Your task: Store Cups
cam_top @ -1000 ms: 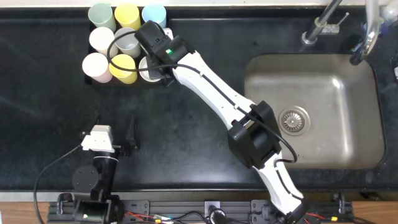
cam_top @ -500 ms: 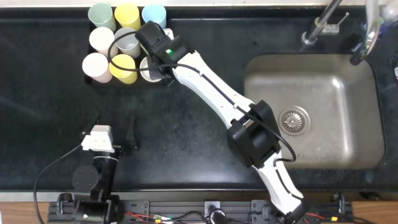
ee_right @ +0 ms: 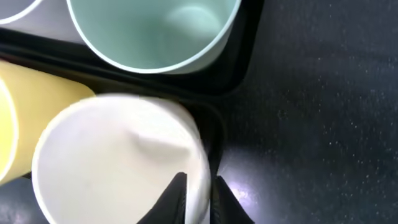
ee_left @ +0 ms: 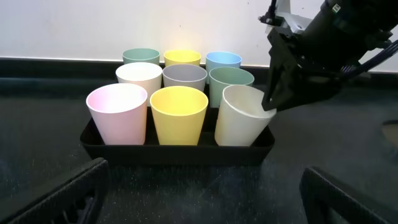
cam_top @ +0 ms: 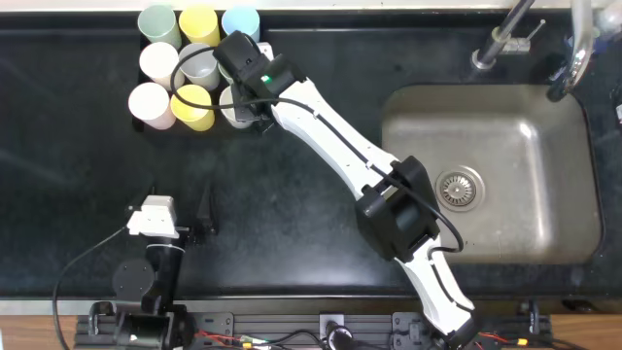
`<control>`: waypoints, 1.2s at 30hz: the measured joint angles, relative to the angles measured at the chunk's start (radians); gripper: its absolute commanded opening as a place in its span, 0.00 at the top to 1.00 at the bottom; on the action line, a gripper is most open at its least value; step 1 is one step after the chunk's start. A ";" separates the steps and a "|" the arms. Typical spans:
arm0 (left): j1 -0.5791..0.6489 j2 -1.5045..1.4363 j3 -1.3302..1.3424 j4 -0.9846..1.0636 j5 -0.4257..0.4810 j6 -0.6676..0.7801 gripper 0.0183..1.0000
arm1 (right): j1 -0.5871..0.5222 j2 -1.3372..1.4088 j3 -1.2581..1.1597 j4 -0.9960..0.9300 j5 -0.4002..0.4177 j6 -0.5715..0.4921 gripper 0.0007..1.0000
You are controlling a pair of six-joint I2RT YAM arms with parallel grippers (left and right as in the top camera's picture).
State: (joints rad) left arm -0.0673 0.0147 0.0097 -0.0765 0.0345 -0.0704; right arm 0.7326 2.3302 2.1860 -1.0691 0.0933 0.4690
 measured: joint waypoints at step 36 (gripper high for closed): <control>0.000 0.000 0.000 0.000 0.000 0.000 0.00 | -0.204 -0.413 0.047 -0.128 -0.008 -0.291 0.06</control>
State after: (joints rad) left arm -0.0673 0.0147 0.0097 -0.0765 0.0345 -0.0704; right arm 0.5282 1.9175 2.2330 -1.1969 0.0856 0.1776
